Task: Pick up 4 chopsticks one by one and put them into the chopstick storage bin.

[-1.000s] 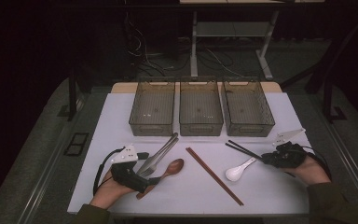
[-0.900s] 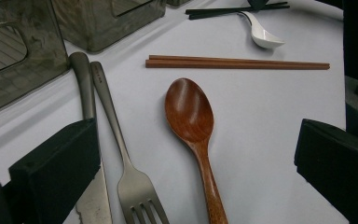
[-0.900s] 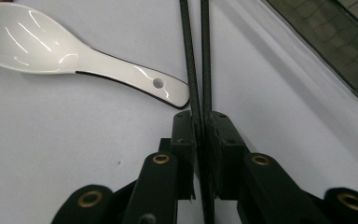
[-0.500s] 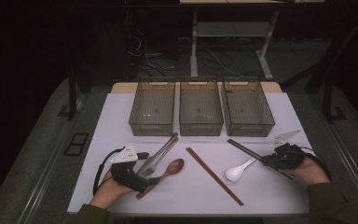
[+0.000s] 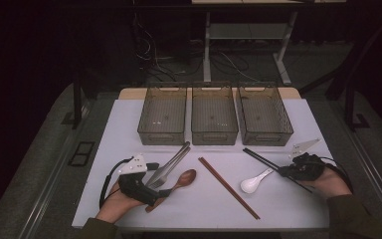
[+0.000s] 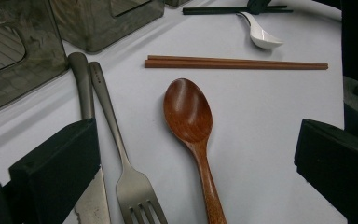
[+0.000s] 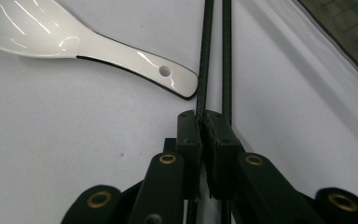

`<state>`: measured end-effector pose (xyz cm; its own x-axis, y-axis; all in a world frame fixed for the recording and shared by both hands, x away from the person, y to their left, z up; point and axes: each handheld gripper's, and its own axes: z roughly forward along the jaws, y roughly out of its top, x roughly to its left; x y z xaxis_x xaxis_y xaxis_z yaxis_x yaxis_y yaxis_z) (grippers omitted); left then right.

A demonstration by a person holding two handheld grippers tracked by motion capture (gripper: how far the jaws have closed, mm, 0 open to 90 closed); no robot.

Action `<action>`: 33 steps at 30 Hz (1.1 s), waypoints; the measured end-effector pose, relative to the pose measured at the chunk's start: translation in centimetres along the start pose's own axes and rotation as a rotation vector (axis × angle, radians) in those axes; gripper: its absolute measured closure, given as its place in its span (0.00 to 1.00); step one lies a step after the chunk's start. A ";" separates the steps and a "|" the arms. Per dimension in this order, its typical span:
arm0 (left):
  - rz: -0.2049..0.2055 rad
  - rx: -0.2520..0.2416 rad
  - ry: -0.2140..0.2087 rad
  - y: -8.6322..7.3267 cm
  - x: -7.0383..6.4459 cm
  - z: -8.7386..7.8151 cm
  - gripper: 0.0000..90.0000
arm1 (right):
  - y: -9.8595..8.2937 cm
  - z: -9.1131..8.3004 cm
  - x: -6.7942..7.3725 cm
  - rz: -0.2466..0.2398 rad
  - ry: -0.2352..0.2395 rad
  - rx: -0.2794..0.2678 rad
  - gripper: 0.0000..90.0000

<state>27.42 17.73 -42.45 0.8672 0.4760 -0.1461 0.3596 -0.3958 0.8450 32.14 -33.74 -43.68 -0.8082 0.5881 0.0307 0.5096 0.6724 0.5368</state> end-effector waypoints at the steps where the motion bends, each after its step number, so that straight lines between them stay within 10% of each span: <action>1: -0.001 0.000 0.000 0.0 0.0 0.0 0.00 | 0.0 0.0 0.0 -0.001 0.000 0.000 0.95; 33: 0.003 0.003 -0.009 -0.1 -0.2 0.3 0.00 | -0.6 -2.8 -0.6 0.069 0.016 -0.154 0.95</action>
<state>27.31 17.43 -42.72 0.8713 0.4677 -0.1487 0.3583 -0.3990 0.8441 31.51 -35.79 -41.69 -0.7780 0.6225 0.0846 0.5140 0.5533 0.6555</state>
